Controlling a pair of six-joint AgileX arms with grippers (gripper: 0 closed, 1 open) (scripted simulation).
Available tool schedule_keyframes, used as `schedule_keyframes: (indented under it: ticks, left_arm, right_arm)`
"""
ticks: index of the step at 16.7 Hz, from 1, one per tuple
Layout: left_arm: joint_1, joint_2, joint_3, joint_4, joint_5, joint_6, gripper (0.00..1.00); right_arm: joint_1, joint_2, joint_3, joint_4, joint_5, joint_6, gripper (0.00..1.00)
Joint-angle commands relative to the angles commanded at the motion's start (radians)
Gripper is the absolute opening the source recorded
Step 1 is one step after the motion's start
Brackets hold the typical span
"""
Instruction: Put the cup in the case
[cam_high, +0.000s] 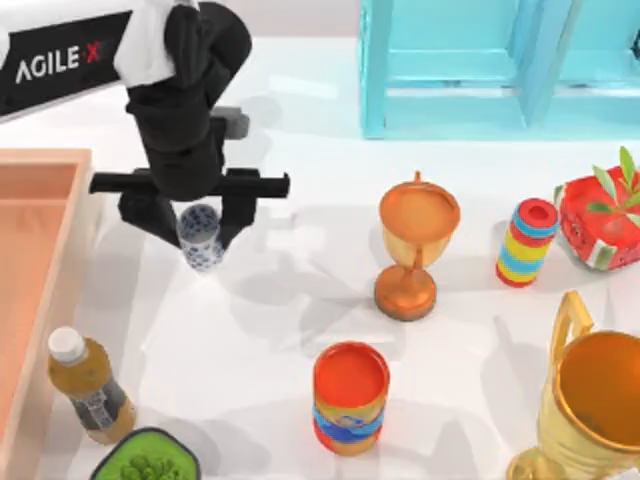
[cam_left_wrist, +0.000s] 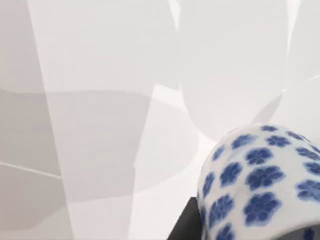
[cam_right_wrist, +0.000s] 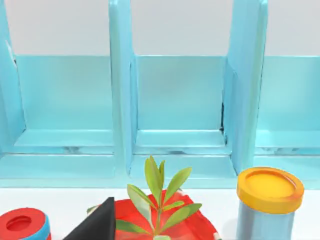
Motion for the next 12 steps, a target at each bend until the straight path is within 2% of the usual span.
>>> schedule_keyframes:
  ticks: [3, 7, 10, 12]
  left_arm:
    - [0.093, -0.135, 0.005, -0.14, 0.028, 0.158, 0.0]
    - [0.355, -0.293, 0.005, -0.306, 0.034, 0.426, 0.0]
    - [0.555, -0.337, -0.002, -0.339, 0.011, 0.551, 0.0]
    - [0.637, -0.343, -0.012, -0.333, -0.007, 0.592, 0.0]
  right_arm:
    - [0.0, 0.0, 0.0, 0.0, 0.0, 0.0, 1.0]
    - [0.0, 0.0, 0.0, 0.0, 0.0, 0.0, 1.0]
    - [0.0, 0.0, 0.0, 0.0, 0.0, 0.0, 1.0]
    - [0.0, 0.0, 0.0, 0.0, 0.0, 0.0, 1.0]
